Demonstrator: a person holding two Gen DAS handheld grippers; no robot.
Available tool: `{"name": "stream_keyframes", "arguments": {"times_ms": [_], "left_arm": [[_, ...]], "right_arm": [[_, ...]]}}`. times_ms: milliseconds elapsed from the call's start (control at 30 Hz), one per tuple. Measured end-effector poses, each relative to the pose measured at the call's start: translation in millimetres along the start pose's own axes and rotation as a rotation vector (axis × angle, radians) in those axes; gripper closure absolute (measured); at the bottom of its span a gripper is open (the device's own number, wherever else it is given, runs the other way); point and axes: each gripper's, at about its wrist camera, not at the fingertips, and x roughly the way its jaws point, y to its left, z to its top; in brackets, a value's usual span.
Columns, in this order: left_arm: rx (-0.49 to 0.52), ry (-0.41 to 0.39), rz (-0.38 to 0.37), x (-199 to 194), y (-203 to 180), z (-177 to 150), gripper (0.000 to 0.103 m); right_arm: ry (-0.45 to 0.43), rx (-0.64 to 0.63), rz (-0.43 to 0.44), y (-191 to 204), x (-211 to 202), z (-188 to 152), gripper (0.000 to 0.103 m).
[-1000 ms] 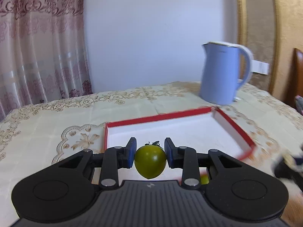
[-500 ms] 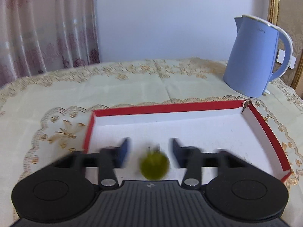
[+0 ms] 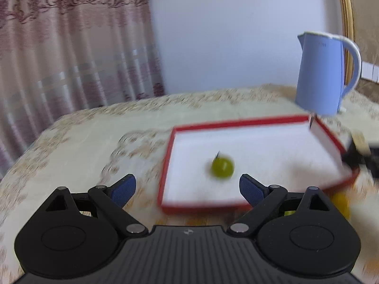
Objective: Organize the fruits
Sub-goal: 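Set the dark eggplant slice upright in the tray, open the right tool, then grasp the green cucumber piece with the left tool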
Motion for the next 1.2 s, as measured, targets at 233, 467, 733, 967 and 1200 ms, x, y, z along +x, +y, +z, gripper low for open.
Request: {"name": "stream_keyframes", "arguments": {"times_ms": [233, 467, 733, 967, 1200], "left_arm": [[-0.104, 0.073, -0.021, -20.0, 22.2, -43.0, 0.008], [-0.067, 0.098, -0.027, -30.4, 21.2, -64.8, 0.008], [-0.02, 0.068, -0.056, -34.2, 13.5, -68.5, 0.008], [0.009, 0.008, -0.132, -37.1, -4.5, -68.5, 0.008], [0.144, -0.063, -0.187, -37.8, -28.6, -65.5, 0.009]], "right_arm": [[0.026, 0.04, -0.043, -12.5, 47.4, 27.4, 0.071], [0.088, 0.1, -0.12, -27.1, 110.3, 44.1, 0.071], [0.033, 0.084, -0.123, -16.9, 69.8, 34.5, 0.045], [-0.165, 0.111, -0.072, -0.5, -40.0, -15.4, 0.021], [-0.137, 0.163, -0.088, -2.0, -53.8, -54.1, 0.021]]}}
